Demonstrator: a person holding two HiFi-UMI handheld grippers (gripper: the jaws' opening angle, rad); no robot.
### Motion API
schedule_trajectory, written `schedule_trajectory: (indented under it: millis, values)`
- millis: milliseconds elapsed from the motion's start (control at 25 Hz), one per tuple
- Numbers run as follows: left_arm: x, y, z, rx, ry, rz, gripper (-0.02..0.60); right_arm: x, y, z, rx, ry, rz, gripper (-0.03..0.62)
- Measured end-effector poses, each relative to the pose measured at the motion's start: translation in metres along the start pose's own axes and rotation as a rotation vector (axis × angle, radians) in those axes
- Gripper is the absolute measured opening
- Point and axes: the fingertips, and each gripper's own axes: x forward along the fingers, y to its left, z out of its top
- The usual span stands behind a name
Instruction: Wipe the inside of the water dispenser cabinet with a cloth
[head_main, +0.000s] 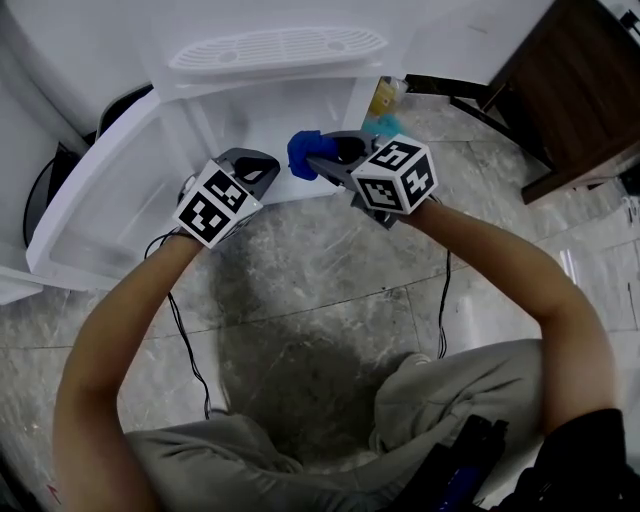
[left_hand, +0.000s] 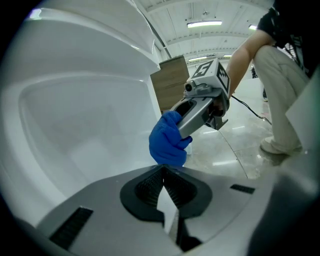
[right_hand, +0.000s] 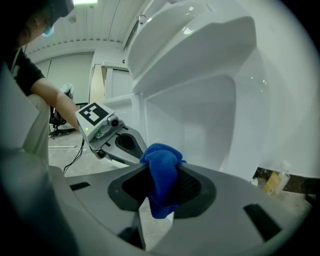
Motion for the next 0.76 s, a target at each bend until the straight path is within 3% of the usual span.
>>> schedule_trajectory:
  millis: [360,760]
  values:
    - [0.006,-0.01,0.002,0.052,0.007,-0.035,0.008,0.002,0.01,-0.021,-0.023,0.05,0.019,0.106]
    - [0.002,-0.006,-0.007,0.047,0.019,-0.026,0.008,0.01,0.006,-0.015,-0.051,0.046,0.021,0.106]
